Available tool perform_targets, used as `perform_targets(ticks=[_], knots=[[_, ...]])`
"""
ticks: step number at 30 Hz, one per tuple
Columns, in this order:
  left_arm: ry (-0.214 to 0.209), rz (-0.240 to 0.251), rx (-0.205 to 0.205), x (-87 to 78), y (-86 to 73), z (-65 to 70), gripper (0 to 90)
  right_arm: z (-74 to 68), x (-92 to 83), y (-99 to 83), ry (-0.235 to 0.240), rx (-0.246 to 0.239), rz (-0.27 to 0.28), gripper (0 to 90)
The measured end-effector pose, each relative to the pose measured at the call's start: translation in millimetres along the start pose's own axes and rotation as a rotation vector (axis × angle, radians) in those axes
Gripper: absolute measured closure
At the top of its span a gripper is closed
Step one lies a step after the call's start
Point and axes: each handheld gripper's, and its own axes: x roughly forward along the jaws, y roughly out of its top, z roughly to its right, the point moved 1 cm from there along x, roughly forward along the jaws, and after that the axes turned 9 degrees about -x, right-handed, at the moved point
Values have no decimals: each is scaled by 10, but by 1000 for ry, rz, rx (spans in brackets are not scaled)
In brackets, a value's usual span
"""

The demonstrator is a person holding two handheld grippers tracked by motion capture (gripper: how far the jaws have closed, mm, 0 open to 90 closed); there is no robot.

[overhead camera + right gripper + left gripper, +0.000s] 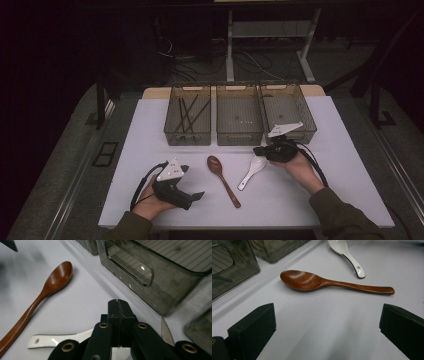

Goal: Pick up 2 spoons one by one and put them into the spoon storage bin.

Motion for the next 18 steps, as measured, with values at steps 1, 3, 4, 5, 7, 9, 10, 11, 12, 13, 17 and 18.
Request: perform_targets(ticks=[1, 3, 4, 5, 7, 9, 10, 11, 12, 13, 17, 18], knots=[[1, 0, 0, 0, -1, 0, 0, 3, 32, 13, -3, -3, -7, 891], [0, 0, 0, -1, 0, 0, 0, 11, 92, 38, -5, -3, -19, 891], [0, 0, 0, -2, 0, 0, 0, 20, 119, 49, -7, -8, -29, 891], [0, 1, 0, -3, 0, 0, 0, 25, 144, 59, -8, -5, -38, 891], [1, 2, 0, -5, 0, -1, 0, 38, 183, 66, -11, -7, -53, 891], [1, 0, 0, -6, -2, -4, 0, 40, 209, 58, -10, -5, -70, 891], [1, 0, -1, -6, -2, -5, 0, 38, 214, 51, -13, -4, -82, 891], [0, 0, -1, -5, -2, -4, 0, 36, 218, 43, -12, -7, -93, 891], [0, 0, 0, -4, -2, -3, 0, 36, 220, 35, -16, -11, -102, 891], [-1, -1, 1, -4, -2, -1, 0, 38, 217, 29, -16, -10, -102, 891], [-1, -1, 0, -2, -1, -1, 0, 51, 191, 16, -22, -9, -119, 891], [-1, 0, -1, -2, -2, -1, 0, 51, 184, 10, -24, -6, -121, 891]])
